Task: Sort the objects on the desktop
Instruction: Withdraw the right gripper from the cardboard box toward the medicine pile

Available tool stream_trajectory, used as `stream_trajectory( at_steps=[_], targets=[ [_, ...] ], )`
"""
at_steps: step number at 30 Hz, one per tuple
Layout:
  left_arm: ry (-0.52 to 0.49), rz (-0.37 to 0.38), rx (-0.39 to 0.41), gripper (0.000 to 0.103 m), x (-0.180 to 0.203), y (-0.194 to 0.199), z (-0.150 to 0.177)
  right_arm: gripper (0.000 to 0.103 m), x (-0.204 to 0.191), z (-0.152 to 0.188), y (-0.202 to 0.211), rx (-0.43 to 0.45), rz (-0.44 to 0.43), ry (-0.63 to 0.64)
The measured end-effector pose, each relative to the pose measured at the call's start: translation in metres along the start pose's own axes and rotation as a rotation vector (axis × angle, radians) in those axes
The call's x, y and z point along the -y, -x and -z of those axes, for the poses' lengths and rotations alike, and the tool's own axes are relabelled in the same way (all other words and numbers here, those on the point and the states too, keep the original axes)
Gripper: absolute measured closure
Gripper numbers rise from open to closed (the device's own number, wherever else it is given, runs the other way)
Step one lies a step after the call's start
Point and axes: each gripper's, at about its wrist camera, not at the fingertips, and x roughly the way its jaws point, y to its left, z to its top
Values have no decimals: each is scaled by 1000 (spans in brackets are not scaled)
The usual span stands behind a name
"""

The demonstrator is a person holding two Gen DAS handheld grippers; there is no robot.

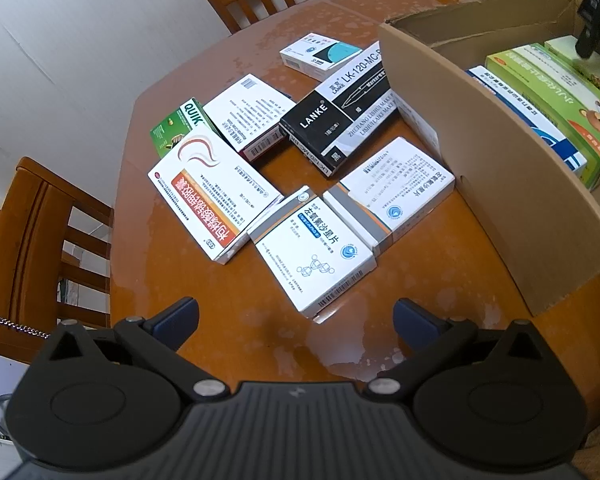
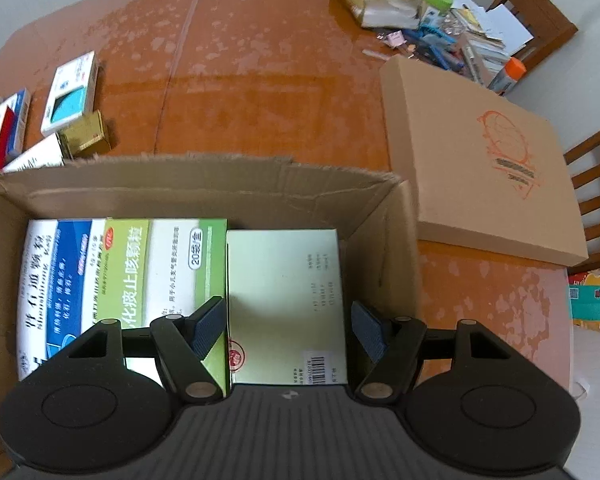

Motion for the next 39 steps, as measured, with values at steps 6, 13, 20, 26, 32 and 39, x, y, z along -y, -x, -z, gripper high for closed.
stream_trajectory(
  at_steps=[6, 13, 20, 26, 32, 39],
  targets=[
    [-2, 0, 2, 0, 0, 1, -1, 13, 8, 0, 30, 6, -139, -67],
    [12, 1, 6, 0, -5, 1, 0, 12, 15, 17, 19, -203, -416, -211],
    [10, 6, 4, 0, -5, 0, 1, 12, 20, 42, -3, -299, -439, -294],
    [-9, 3, 2, 0, -4, 0, 1, 12, 19, 46, -16, -270, -440, -323],
    [-8, -2, 3, 0, -6, 0, 1, 12, 15, 42, -3, -242, -449, -289],
    [-19, 2, 8, 0, -3, 1, 0, 11, -23, 27, 23, -188, -615, -216]
  ],
)
